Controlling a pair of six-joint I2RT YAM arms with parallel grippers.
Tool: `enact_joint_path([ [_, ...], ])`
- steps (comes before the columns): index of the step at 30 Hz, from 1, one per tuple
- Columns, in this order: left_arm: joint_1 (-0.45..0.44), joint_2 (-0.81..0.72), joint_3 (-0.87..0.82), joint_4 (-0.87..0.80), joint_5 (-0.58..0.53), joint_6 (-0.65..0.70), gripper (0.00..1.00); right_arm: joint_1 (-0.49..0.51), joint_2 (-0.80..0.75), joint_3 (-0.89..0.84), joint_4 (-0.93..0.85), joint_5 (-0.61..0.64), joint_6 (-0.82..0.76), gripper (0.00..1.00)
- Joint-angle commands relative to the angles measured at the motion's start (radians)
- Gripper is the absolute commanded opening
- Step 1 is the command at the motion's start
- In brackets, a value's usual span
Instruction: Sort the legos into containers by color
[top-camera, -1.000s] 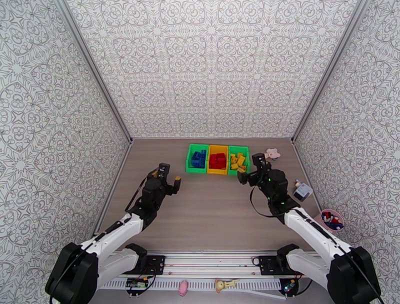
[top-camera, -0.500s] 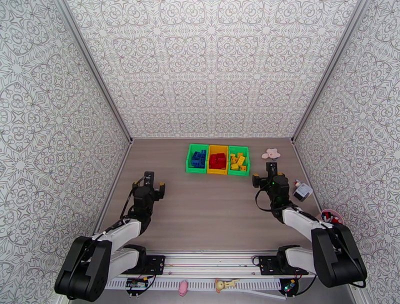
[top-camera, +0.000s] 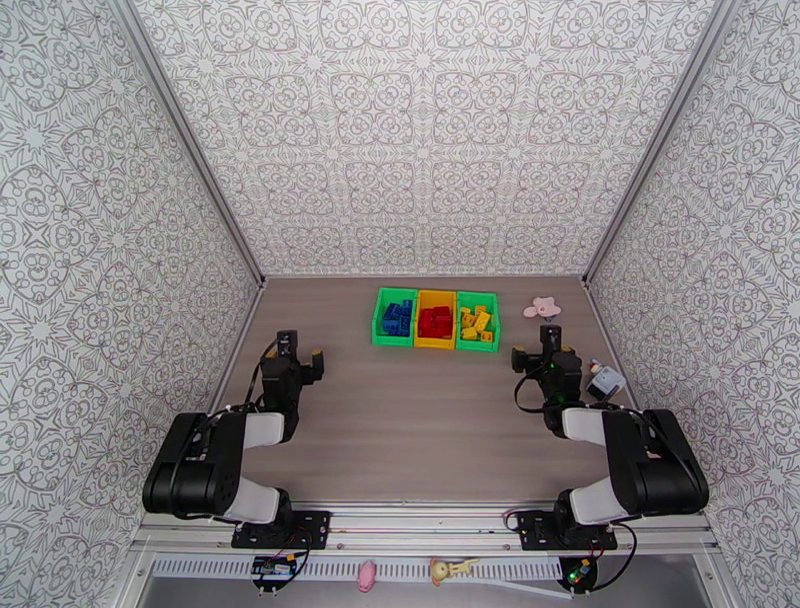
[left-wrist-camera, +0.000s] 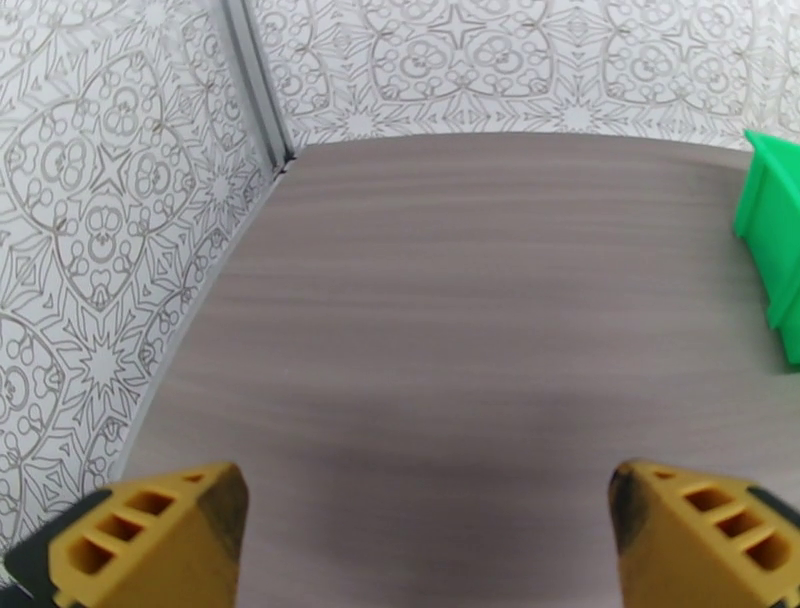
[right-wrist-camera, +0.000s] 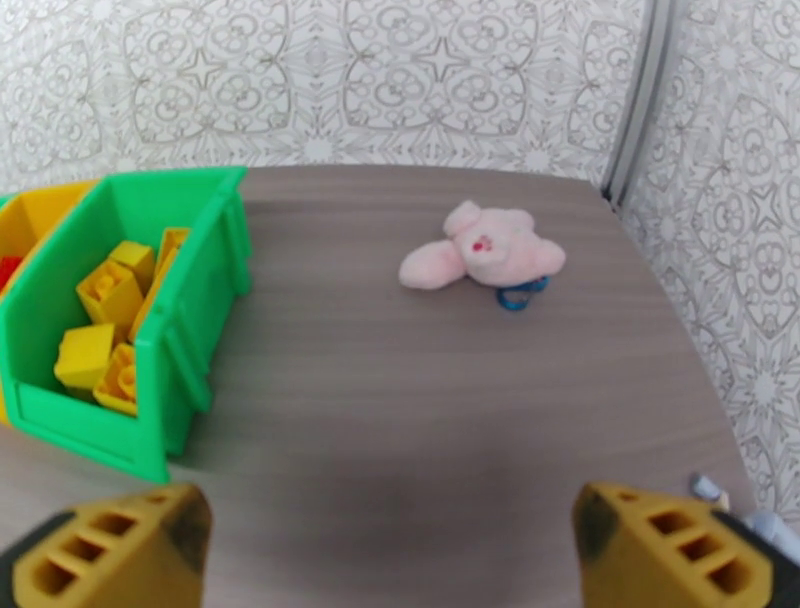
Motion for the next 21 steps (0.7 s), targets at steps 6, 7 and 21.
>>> enact_joint_path([
  [6,0.032,0.011,0.034,0.000,0.081,-0.047,1.00,-0.012,0.003,0.005,0.036,-0.049,0.014,1.00],
  [7,0.032,0.014,0.034,0.005,0.080,-0.047,1.00,-0.012,0.003,0.006,0.035,-0.050,0.014,0.99],
  [21,0.024,0.012,0.035,0.003,0.074,-0.041,1.00,-0.013,0.003,0.006,0.035,-0.049,0.011,1.00],
])
